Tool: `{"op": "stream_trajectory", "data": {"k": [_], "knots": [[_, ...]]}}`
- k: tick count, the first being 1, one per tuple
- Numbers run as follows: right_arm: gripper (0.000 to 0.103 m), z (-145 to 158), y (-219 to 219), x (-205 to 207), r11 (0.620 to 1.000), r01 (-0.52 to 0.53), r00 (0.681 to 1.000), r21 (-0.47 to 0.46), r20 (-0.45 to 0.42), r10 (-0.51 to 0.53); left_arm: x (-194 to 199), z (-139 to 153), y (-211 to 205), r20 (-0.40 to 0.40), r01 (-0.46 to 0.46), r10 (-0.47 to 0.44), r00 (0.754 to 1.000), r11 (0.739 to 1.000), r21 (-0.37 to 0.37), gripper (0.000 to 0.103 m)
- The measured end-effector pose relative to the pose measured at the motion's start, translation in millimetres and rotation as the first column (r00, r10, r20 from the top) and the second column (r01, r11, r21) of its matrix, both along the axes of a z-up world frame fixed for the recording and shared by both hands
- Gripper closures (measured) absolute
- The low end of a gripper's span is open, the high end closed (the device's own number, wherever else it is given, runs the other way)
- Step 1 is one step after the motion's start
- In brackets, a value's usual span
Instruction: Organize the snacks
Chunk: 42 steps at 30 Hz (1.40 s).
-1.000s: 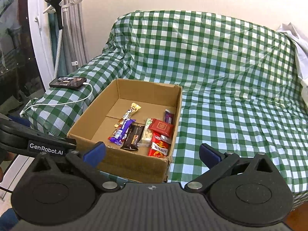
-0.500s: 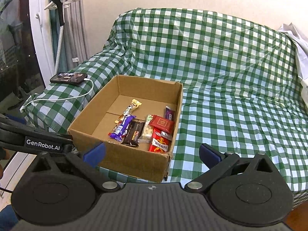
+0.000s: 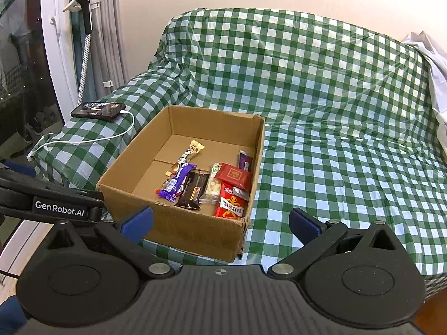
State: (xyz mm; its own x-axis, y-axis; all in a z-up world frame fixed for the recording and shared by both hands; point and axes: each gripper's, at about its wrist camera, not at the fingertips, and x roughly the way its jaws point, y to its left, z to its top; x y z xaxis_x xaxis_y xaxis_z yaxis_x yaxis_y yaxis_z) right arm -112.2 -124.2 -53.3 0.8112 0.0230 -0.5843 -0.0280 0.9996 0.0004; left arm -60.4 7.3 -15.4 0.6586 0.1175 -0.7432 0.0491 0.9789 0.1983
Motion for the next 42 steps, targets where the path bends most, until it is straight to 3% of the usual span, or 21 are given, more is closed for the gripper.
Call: {"op": "stream_trajectory", "data": {"k": [42], "knots": [[0.001, -0.8, -2.7, 1.2, 1.0, -0.003, 1.0, 0.0, -0.005, 0.003, 1.0, -3.8, 1.4, -0.013, 0.004, -0.004, 1.0, 1.0, 0.006, 0.0]]}}
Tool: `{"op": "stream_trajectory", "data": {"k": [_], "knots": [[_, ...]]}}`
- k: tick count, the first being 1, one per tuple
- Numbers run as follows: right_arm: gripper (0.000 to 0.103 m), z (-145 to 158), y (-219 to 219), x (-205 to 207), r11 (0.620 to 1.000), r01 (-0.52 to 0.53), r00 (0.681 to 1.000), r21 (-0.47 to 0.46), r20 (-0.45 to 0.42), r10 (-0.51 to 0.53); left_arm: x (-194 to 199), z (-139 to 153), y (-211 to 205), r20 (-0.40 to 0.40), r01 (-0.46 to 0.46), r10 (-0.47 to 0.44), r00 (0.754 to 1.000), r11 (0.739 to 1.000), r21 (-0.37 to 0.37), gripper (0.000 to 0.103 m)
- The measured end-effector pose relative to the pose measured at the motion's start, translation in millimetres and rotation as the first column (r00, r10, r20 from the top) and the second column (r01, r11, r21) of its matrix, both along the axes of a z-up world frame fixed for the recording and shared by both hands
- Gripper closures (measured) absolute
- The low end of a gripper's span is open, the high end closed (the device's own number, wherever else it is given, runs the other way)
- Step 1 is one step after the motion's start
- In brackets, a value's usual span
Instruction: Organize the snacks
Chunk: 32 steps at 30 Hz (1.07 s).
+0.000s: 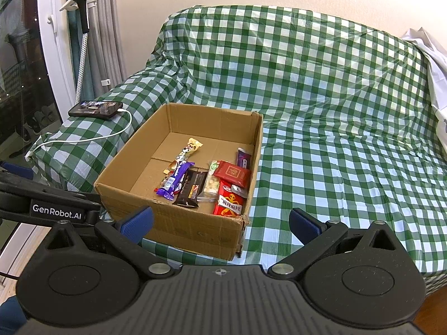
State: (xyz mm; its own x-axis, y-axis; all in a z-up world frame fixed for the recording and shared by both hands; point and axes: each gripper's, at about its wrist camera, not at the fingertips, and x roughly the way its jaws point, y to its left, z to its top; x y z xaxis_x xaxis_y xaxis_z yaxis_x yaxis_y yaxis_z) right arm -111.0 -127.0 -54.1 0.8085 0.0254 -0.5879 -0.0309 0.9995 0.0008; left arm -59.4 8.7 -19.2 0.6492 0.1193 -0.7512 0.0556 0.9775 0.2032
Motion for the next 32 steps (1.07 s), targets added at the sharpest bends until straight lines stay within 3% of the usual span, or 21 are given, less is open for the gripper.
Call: {"op": "stream_trajectory", "data": {"k": [32], "knots": [[0.001, -0.8, -1.9, 0.9, 1.0, -0.002, 1.0, 0.001, -0.003, 0.002, 3.0, -3.6, 3.0, -0.013, 0.003, -0.003, 1.0, 1.0, 0.012, 0.0]]}}
